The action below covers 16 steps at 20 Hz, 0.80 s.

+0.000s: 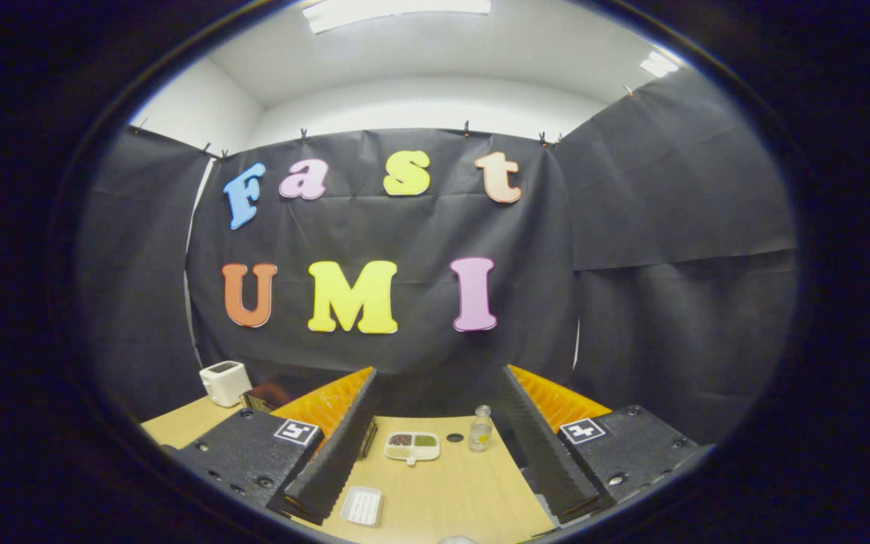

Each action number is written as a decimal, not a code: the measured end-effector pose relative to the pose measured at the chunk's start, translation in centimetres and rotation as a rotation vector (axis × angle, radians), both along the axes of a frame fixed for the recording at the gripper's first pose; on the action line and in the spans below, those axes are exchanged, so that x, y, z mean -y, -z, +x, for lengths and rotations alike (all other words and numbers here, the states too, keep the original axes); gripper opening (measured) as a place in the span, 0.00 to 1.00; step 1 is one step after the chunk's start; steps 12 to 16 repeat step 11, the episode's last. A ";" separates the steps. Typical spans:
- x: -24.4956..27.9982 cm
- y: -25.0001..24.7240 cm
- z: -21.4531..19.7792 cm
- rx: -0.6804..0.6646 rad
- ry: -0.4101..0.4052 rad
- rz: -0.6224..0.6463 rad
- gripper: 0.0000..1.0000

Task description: Open the toaster oven, put the food inside, and close the toaster oven door.

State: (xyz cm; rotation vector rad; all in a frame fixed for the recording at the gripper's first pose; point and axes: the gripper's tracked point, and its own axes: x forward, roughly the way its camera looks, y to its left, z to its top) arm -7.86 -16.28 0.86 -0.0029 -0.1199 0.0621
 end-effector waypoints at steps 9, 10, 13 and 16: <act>0.3 0.3 0.2 -0.022 0.013 -0.024 1.00; 0.2 0.2 0.2 -0.021 0.014 -0.027 1.00; 0.2 -0.1 0.1 -0.015 0.012 -0.028 1.00; 0.2 -0.1 0.1 -0.015 0.012 -0.028 1.00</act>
